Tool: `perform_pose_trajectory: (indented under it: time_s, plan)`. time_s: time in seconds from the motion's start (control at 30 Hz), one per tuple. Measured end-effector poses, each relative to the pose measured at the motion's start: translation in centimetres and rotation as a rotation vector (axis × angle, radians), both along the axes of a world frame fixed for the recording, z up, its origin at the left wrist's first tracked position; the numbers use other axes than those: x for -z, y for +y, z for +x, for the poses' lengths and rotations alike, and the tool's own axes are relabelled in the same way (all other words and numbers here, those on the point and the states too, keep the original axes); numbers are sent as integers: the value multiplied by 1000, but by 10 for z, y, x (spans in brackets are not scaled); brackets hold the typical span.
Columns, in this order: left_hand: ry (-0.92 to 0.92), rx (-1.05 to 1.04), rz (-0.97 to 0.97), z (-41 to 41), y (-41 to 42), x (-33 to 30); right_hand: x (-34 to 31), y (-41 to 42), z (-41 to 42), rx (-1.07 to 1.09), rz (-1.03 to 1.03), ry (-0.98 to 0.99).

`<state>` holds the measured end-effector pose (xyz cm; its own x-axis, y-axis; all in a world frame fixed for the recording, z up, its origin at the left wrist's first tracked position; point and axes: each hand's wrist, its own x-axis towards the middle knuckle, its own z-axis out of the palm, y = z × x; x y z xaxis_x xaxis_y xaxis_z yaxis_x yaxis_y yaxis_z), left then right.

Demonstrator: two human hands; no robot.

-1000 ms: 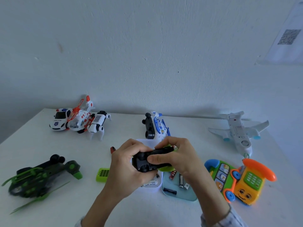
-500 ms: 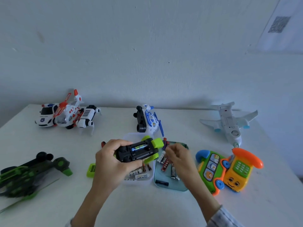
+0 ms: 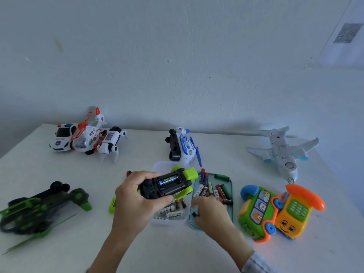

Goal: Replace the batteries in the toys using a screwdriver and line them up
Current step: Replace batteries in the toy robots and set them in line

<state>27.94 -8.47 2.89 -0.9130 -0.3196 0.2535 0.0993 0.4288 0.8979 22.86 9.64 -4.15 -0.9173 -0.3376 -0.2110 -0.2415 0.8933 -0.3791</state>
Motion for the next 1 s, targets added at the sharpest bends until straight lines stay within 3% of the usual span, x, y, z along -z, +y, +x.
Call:
perform_pose_trajectory:
  time_s: [0.13,0.23,0.33,0.4,0.7,0.87,1.0]
  plan:
    - [0,-16,-15,-1,-7,-2,-31,6,-20,207,-270,51]
    - [16,-24,-16,-2,-13,-4,-72,1,-30,298,-587,36]
    - [36,-30,-16,-5,-15,-5,-107,-10,-26,308,-963,19]
    - [58,-31,-13,-7,-17,-7,-122,-22,-18,279,-1097,27]
    - [218,-81,-69,-15,-17,-16,-120,-67,-3,274,-1088,82]
    - [273,-141,-41,-15,-28,-19,-118,-94,0,298,-1037,314]
    - [290,-180,-82,-14,-54,-22,-112,-120,0,259,-1048,333]
